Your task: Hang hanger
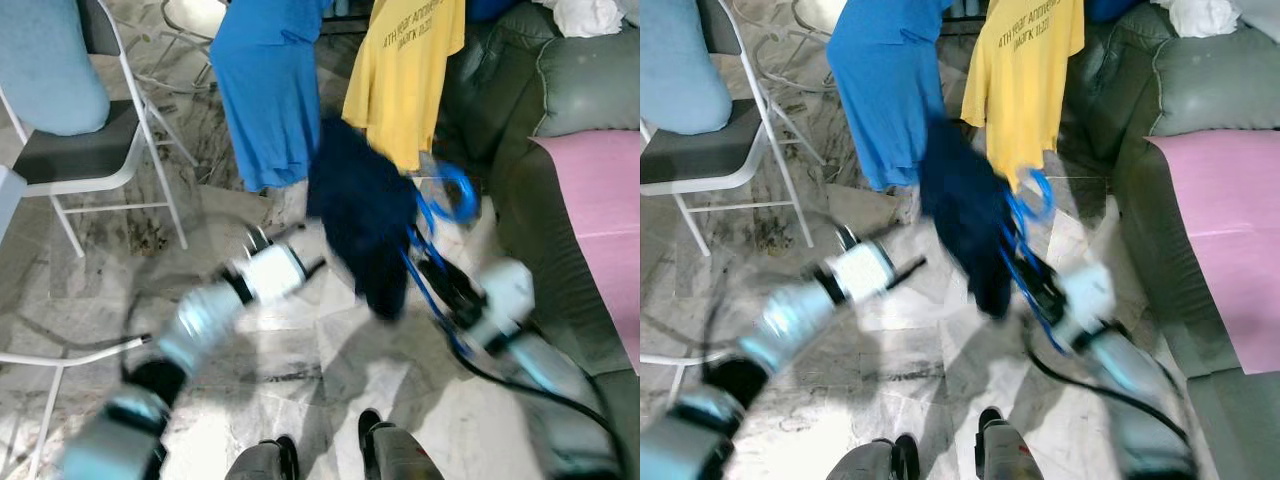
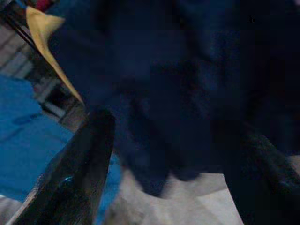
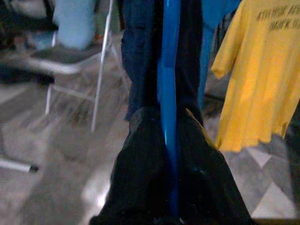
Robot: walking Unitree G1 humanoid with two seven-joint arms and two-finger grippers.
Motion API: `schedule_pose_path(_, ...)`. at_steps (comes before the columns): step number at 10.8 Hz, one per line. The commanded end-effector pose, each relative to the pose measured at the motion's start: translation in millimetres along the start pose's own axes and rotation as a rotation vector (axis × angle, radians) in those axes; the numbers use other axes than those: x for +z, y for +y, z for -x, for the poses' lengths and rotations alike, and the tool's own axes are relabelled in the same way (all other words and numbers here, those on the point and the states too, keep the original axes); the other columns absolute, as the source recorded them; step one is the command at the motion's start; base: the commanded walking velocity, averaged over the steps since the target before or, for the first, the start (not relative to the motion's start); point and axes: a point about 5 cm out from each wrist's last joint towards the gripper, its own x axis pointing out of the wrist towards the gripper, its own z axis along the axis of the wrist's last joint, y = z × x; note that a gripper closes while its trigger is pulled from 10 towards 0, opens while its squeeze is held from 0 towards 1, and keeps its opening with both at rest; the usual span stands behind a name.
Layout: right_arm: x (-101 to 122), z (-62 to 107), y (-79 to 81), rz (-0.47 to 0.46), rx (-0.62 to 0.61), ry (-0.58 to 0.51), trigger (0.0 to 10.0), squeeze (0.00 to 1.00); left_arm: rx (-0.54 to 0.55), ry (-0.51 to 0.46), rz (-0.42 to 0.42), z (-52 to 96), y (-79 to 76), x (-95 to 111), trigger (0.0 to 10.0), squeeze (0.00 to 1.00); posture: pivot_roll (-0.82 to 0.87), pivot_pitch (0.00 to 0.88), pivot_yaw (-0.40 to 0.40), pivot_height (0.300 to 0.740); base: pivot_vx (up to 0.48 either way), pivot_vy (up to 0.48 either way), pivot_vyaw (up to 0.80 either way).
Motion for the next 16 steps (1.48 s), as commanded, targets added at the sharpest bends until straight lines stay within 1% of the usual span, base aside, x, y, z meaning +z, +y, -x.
schedule_pose_path(1, 10.0, 1.3, 4.2, 0.008, 0.053, -0.054, 10.0, 0.0, -0.026, 0.033, -0.043, 7.4, 1.4, -7.2, 10.0, 1.0, -0.09, 0.237, 0.099, 0.74, 0.0, 0.0, 0.0)
schedule_pose_path(2, 8.2, 4.6, 3.7, 0.006, 0.07, -0.04, 10.0, 0.0, -0.034, 0.041, -0.069, 9.0, 5.1, -8.3, 10.0, 1.0, -0.09, 0.237, 0.099, 0.74, 0.0, 0.0, 0.0)
schedule_pose_path(3, 6.3, 8.9, 5.1, 0.005, 0.131, -0.017, 10.0, 0.0, -0.069, 0.038, -0.117, 10.4, 9.8, -7.0, 10.0, 1.0, -0.1, 0.242, 0.103, 0.74, 0.0, 0.0, 0.0)
schedule_pose_path(4, 5.6, 10.2, 6.6, 0.004, 0.161, -0.004, 10.0, 0.0, -0.078, 0.039, -0.133, 10.6, 12.2, -6.7, 10.0, 1.0, -0.1, 0.242, 0.104, 0.74, 0.0, 0.0, 0.0)
schedule_pose_path(5, 1.2, 14.3, 8.9, -0.007, 0.228, 0.035, 10.0, 0.0, -0.086, 0.033, -0.162, 9.8, 19.9, -4.8, 10.0, 1.0, -0.1, 0.243, 0.108, 0.74, 0.0, 0.0, 0.0)
schedule_pose_path(6, -2.9, 16.4, 8.8, 0.005, 0.264, 0.065, 10.0, 0.0, -0.098, 0.028, -0.19, 9.1, 23.5, -3.0, 10.0, 1.0, -0.1, 0.244, 0.11, 0.74, 0.0, 0.0, 0.0)
schedule_pose_path(7, -6.2, 17.3, 8.7, 0.007, 0.309, 0.094, 10.0, 0.0, -0.105, 0.024, -0.195, 7.8, 25.7, -1.6, 10.0, 1.0, -0.1, 0.245, 0.113, 0.74, 0.0, 0.0, 0.0)
schedule_pose_path(10, -7.3, 13.2, 7.3, 0.071, 0.401, 0.137, 10.0, 0.0, -0.212, 0.055, -0.204, 9.8, 17.5, -7.2, 10.0, 1.0, -0.09, 0.25, 0.114, 0.74, 0.0, 0.0, 0.0)
schedule_pose_path(11, -6.7, 11.4, 6.7, 0.094, 0.443, 0.149, 10.0, 0.0, -0.236, 0.064, -0.222, 9.6, 19.4, -7.4, 10.0, 1.0, -0.09, 0.253, 0.115, 0.74, 0.0, 0.0, 0.0)
schedule_pose_path(12, -6.4, 9.7, 7.1, 0.114, 0.485, 0.163, 10.0, 0.0, -0.238, 0.072, -0.237, 7.7, 24.9, -6.3, 10.0, 1.0, -0.09, 0.256, 0.118, 0.74, 0.0, 0.0, 0.0)
schedule_pose_path(13, -7.1, 8.8, 7.4, 0.129, 0.504, 0.17, 10.0, 0.0, -0.249, 0.075, -0.245, 6.3, 26.4, -5.3, 10.0, 1.0, -0.09, 0.255, 0.12, 0.74, 0.0, 0.0, 0.0)
schedule_pose_path(14, -8.0, 7.4, 9.3, 0.15, 0.535, 0.18, 10.0, 0.0, -0.291, 0.08, -0.244, 5.2, 25.4, -5.0, 10.0, 0.75, -0.09, 0.254, 0.124, 0.74, 0.0, 0.0, 0.0)
schedule_pose_path(15, -9.2, 6.9, 11.4, 0.168, 0.559, 0.186, 10.0, 0.0, -0.366, 0.086, -0.214, 6.7, 19.6, -6.8, 10.0, 0.0, -0.09, 0.253, 0.127, 0.74, 0.0, 0.0, 0.0)
schedule_pose_path(16, -9.9, 7.3, 11.9, 0.171, 0.568, 0.188, 10.0, 0.0, -0.398, 0.096, -0.201, 7.7, 15.9, -8.9, 10.0, 0.0, -0.09, 0.253, 0.127, 0.74, 0.0, 0.0, 0.0)
